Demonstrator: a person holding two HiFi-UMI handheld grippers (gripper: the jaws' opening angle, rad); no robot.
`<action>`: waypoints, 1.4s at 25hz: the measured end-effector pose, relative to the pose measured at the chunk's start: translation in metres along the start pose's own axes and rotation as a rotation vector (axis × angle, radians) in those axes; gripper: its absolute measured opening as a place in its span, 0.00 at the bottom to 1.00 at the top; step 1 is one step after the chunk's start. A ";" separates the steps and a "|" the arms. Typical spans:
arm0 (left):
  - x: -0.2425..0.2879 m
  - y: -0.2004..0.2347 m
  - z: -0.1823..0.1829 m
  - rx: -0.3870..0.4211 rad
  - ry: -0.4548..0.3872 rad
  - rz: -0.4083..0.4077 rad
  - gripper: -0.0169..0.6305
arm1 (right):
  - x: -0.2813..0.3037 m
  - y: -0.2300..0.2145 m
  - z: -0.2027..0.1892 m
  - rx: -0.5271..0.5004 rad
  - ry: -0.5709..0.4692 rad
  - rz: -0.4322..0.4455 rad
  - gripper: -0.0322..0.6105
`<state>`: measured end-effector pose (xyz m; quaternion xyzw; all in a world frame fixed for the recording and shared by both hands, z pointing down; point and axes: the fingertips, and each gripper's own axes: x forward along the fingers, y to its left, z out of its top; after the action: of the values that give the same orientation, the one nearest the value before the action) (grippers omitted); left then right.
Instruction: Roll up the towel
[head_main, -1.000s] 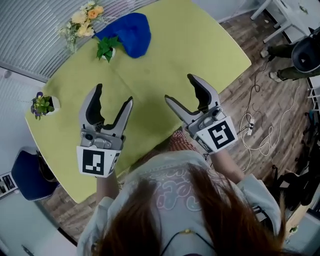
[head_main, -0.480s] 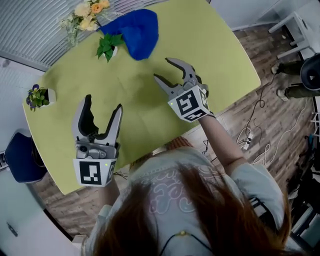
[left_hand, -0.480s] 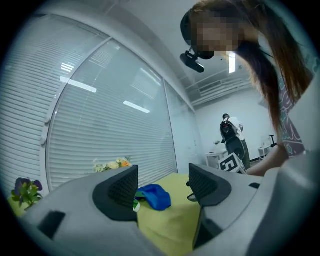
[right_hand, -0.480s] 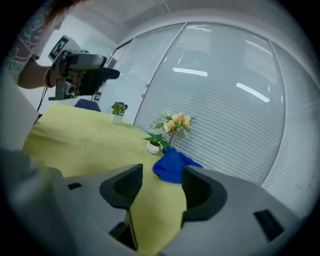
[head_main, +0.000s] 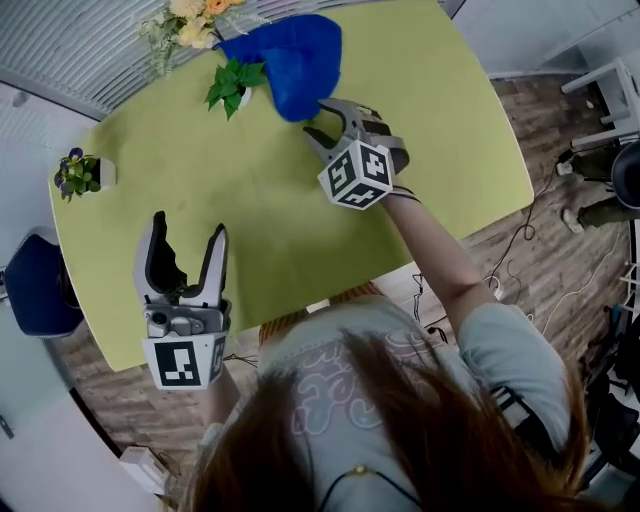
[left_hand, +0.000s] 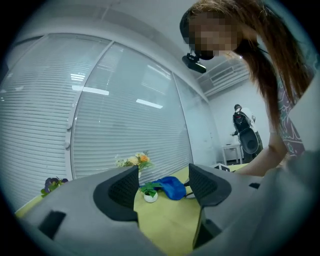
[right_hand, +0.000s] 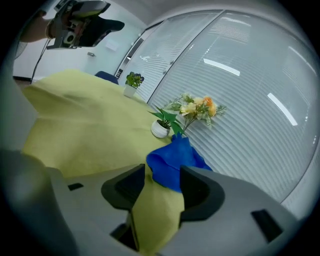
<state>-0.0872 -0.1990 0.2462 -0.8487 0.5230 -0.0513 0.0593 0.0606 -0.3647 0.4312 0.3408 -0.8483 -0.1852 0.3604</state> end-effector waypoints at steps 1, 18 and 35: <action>0.000 0.001 0.000 -0.005 -0.001 0.009 0.49 | 0.003 -0.001 0.000 -0.012 0.005 0.006 0.39; 0.002 -0.003 -0.008 0.003 0.026 0.033 0.49 | -0.017 -0.010 -0.019 0.019 0.069 0.024 0.07; 0.068 -0.105 0.004 0.068 0.017 -0.242 0.49 | -0.175 0.030 -0.092 0.078 0.108 0.058 0.07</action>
<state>0.0364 -0.2129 0.2603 -0.9027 0.4151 -0.0831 0.0769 0.2036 -0.2255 0.4247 0.3393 -0.8437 -0.1229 0.3974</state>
